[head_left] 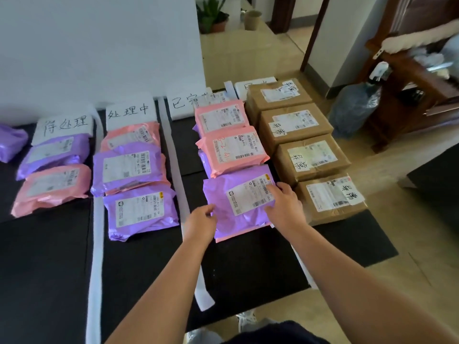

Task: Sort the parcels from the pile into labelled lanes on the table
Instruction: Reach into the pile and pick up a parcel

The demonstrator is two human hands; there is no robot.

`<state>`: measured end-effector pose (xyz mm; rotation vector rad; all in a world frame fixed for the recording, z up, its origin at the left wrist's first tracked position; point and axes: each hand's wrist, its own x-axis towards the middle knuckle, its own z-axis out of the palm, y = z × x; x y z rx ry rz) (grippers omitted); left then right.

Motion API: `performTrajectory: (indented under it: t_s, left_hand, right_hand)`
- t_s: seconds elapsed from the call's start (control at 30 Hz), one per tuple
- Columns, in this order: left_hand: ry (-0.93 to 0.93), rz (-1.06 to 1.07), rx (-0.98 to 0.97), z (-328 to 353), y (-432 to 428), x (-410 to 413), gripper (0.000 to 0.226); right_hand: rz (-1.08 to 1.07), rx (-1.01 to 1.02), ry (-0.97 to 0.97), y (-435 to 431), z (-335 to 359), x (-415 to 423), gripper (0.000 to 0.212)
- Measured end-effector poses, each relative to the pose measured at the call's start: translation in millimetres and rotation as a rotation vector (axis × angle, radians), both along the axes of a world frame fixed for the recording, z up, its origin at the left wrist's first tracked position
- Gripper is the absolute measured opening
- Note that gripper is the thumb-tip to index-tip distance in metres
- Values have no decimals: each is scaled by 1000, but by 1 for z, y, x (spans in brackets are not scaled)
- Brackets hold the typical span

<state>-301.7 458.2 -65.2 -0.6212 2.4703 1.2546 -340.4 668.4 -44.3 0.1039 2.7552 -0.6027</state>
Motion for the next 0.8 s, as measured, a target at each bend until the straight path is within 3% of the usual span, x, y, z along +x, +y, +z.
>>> performTrajectory:
  t_s: [0.1,0.27,0.57,0.8]
  left_hand:
    - [-26,-32,-72,-8,2,2,43]
    - [5,-32,-126,-7,8,5,48]
    - [114,109,-115,22,7,16,43]
    - [213,197,-174,50,-29,47,39]
  right_hand:
    - [111,127,-30,2,-7,-5,65]
    - [137,113,41,1,-6,-9,61]
    - [110,-84,193,-12,11,-9,46]
    - [222,-262,365,-67,32,13,34]
